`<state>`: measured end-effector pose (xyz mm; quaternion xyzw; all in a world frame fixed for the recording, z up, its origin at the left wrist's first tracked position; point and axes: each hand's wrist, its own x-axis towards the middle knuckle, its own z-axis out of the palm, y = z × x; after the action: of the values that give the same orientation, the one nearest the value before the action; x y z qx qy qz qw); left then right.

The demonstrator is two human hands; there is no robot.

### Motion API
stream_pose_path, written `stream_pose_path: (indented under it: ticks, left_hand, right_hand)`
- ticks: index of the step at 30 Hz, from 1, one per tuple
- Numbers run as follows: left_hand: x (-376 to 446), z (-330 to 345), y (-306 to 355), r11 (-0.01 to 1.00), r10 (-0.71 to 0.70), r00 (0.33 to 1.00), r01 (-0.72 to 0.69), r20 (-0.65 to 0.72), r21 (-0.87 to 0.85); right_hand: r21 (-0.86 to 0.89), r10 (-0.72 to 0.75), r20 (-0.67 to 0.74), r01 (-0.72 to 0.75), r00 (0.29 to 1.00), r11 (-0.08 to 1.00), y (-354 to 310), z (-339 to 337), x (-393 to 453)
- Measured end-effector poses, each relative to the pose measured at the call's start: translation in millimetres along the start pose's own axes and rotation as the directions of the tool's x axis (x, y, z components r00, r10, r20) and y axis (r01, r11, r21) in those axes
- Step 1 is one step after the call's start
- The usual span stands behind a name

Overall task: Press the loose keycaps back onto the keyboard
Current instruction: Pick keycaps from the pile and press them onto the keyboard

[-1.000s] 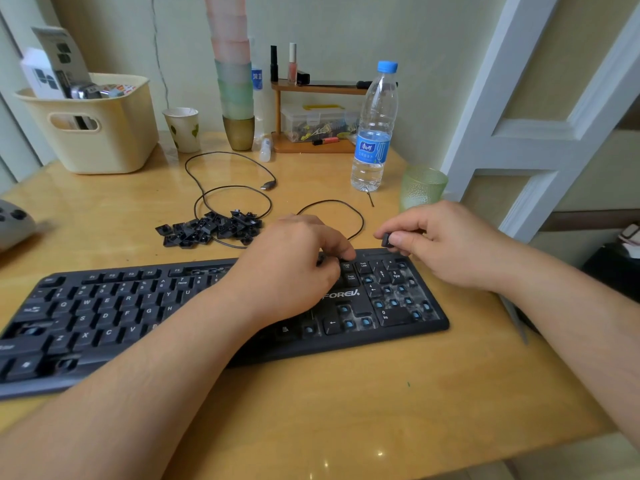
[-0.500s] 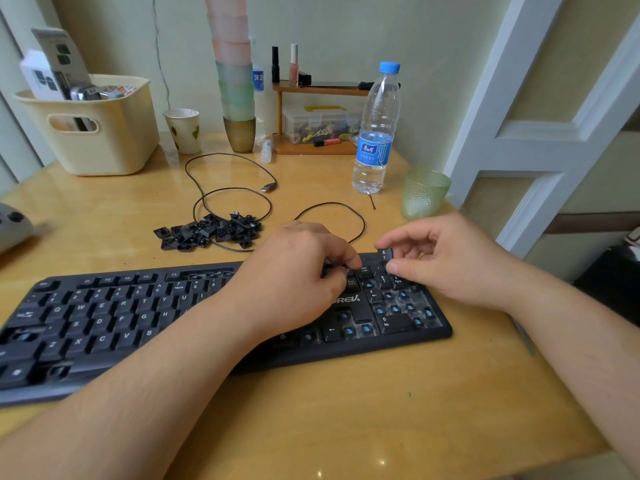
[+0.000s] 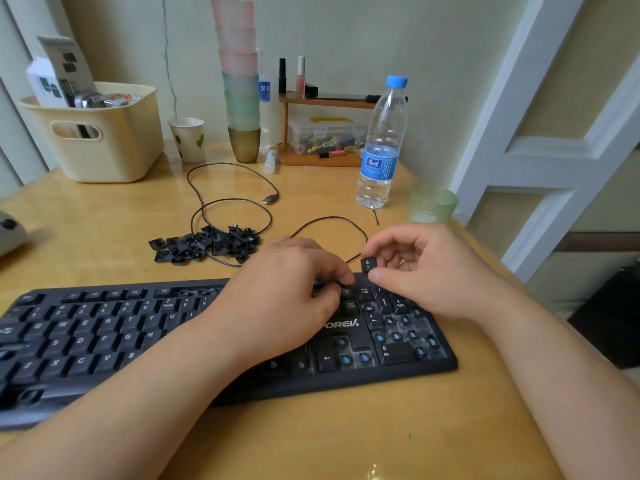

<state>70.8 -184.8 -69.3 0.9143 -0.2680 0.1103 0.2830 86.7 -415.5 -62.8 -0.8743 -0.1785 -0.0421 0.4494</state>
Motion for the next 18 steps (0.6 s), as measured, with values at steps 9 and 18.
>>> stream_pose_path:
  ticks: [9,18]
  left_hand:
    - [0.5,-1.8,0.3,0.999,-0.038,0.999,0.037,0.017,0.013]
    - [-5.3,-5.2,7.8,0.999,0.020,1.000,-0.020,0.008,0.039]
  right_hand:
    - [0.036,0.049,0.014,-0.050,0.999,0.998,11.1,-10.8,-12.0]
    - [-0.041,0.034,0.040,-0.032,0.999,0.999,12.4,-9.4,-13.2]
